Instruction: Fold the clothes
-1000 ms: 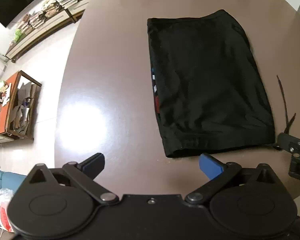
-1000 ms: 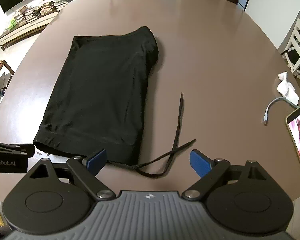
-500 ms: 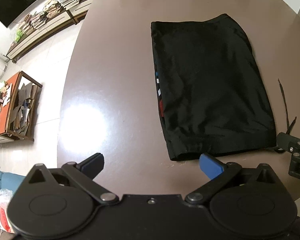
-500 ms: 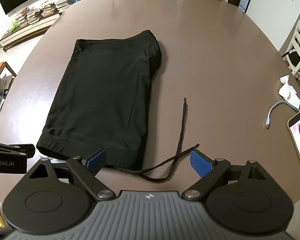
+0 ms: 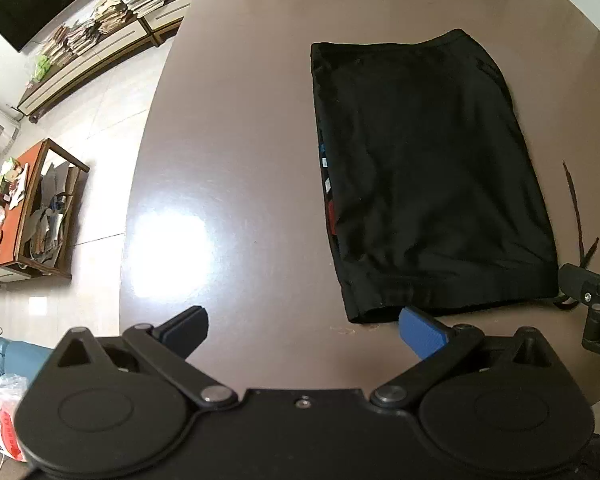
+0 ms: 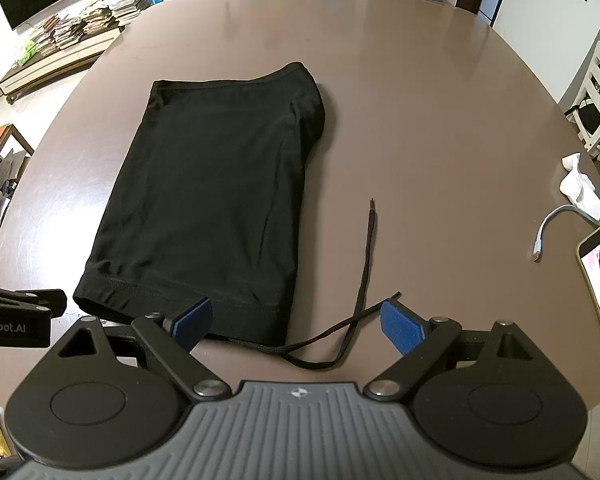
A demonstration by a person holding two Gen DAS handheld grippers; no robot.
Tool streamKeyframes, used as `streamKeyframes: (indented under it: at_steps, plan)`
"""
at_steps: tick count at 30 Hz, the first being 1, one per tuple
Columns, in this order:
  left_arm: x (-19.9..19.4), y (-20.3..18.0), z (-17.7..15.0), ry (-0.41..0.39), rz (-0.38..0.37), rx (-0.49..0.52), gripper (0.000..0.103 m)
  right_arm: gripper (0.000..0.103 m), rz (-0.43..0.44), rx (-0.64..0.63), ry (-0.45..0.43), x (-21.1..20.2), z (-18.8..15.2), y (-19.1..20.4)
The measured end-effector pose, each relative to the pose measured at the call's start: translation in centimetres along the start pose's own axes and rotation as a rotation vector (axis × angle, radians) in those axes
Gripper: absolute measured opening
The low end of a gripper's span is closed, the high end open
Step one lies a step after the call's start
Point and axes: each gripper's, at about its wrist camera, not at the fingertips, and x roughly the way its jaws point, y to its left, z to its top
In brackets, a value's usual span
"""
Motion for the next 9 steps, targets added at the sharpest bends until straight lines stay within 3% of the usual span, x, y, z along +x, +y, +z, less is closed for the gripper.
streamKeyframes:
  at_steps: [9]
  plan:
    - [-0.12,-0.06,0.09,-0.018,0.009,0.005,0.102,0.091,0.0,0.0,0.001,0.08,0.13,-0.1]
